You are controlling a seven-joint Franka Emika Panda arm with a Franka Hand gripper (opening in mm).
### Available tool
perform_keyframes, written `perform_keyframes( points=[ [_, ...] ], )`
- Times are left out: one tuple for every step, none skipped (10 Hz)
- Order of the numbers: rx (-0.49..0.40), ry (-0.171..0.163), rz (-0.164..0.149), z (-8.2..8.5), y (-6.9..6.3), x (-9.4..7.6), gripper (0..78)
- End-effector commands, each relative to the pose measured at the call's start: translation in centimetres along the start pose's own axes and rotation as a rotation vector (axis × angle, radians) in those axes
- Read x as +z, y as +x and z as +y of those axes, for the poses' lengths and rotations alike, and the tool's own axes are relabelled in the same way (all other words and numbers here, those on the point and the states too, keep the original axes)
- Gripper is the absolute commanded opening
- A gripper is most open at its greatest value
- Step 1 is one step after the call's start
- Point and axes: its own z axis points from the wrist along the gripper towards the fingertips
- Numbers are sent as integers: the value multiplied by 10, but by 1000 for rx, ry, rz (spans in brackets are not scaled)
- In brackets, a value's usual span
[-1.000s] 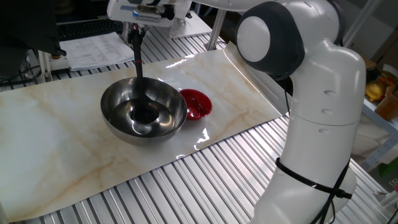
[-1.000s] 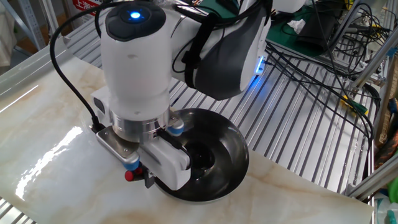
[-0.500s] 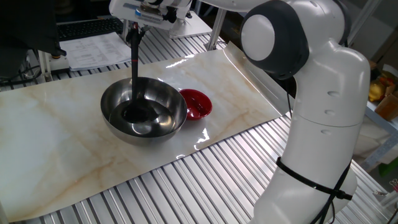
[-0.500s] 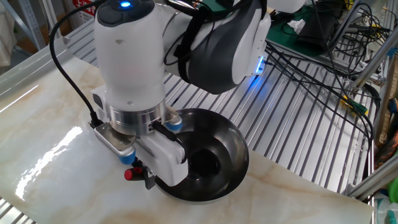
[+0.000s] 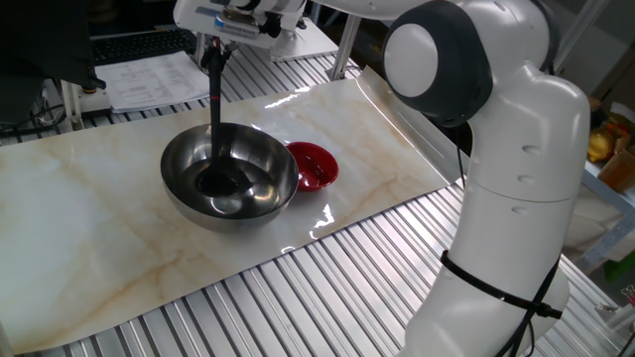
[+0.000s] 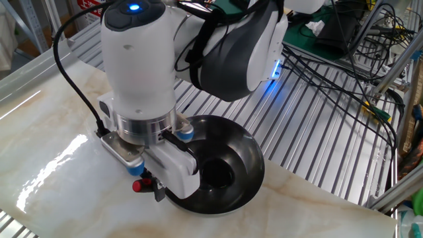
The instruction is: Scoop water with a large spoon from one bowl to another
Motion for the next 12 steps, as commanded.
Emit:
perform_keyframes(
  points=[
    [0,5,-20,1,-2,-6,11],
    [5,5,-7,1,-2,-6,11],
    [9,4,2,1,-2,-6,11],
    [12,5,6,1,-2,-9,11],
    [12,4,9,0,-2,-14,11],
    [12,3,8,-1,-1,-17,11],
    [12,7,1,-2,-1,-23,11],
    [13,12,-1,-4,-1,-29,11],
    [19,14,0,-6,-2,-38,11],
    [25,13,-1,-8,-2,-44,11],
    [28,11,0,-10,-3,-50,11],
    [28,11,1,-12,-4,-54,11]
  ],
)
